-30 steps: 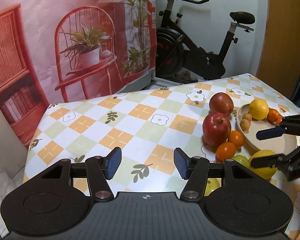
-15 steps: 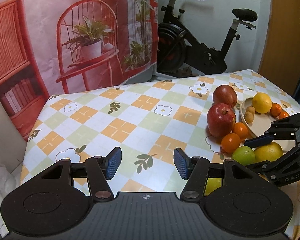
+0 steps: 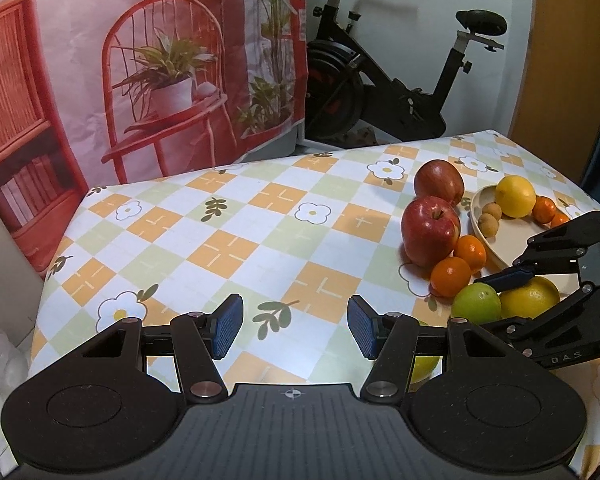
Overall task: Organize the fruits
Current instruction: 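Move the right gripper to a large green apple while the left gripper approaches a smaller green apple, then close the left gripper on its green apple while the right gripper grasps the other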
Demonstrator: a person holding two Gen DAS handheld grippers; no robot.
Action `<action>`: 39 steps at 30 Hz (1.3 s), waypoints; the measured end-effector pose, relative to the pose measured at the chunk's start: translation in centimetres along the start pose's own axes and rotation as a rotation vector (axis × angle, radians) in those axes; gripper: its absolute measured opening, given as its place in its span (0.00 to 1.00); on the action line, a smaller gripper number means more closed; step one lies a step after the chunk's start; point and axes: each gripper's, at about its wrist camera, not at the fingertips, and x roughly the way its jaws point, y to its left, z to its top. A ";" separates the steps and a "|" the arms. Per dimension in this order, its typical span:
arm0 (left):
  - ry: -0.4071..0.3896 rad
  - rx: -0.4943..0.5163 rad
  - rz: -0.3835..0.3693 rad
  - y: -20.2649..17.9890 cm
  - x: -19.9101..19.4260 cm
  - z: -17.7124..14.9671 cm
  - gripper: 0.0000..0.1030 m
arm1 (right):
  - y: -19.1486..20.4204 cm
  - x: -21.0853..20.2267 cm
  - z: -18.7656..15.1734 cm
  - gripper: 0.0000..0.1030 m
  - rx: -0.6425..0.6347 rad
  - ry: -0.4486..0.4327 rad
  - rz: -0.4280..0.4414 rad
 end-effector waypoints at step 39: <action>0.143 0.053 -0.125 -5.5 4.0 -1.5 0.49 | -6.2 -8.4 -6.6 0.40 0.296 -0.299 -0.044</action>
